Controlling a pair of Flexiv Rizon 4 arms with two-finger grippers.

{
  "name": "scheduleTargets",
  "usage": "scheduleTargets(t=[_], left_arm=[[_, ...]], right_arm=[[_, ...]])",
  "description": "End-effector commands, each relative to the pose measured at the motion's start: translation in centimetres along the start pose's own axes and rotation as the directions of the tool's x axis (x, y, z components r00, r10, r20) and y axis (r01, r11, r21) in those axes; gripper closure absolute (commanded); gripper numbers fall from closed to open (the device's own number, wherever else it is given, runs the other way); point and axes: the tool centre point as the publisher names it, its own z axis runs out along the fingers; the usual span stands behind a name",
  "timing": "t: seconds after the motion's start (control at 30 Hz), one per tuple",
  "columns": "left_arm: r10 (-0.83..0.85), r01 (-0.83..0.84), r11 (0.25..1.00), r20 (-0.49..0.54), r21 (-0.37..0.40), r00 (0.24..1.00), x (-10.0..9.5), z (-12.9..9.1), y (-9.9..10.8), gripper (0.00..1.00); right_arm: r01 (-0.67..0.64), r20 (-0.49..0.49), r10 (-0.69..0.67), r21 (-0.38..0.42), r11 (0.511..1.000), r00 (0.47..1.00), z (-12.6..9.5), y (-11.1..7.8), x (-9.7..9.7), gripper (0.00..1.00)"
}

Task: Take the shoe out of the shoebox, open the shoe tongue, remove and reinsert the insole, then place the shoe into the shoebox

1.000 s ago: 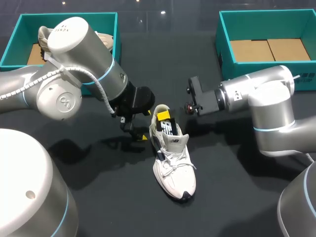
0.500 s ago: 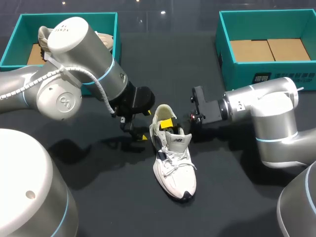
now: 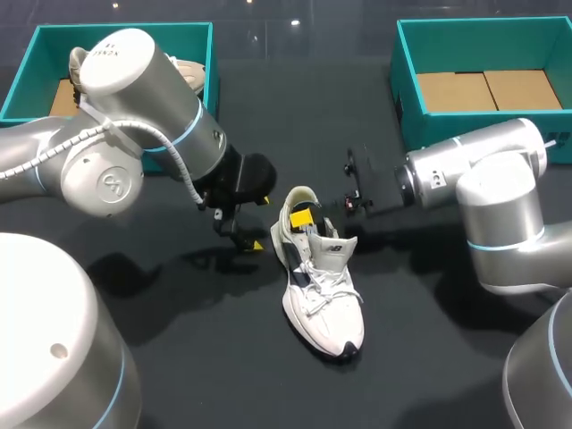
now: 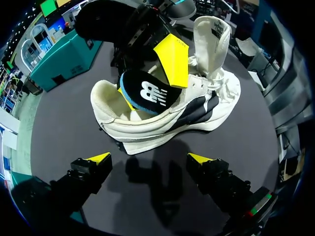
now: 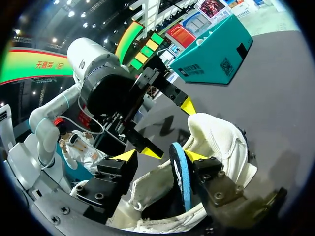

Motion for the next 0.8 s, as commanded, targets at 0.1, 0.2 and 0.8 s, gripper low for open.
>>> scheduleTargets(t=[0.1, 0.2, 0.8], left_arm=[[-0.009, 0.009, 1.0, 0.006, -0.001, 1.0, 0.2, -0.3, 0.4, 0.0], [-0.011, 0.011, 1.0, 0.007, 0.0, 1.0, 0.1, -0.3, 0.5, 0.0], [-0.047, 0.051, 0.998, 0.082, -0.042, 0.996, -0.9, -3.0, 3.0, 0.0]], right_arm=[[0.023, 0.009, -0.023, 0.025, 0.999, 1.0, 0.1, 0.8, 0.8, 0.47], [0.034, 0.016, -0.035, 0.036, 0.999, 0.999, 0.2, 1.1, 1.2, 0.51], [-0.044, 0.206, 0.041, 0.01, 0.999, 0.978, -4.0, 2.4, 1.1, 0.51]])
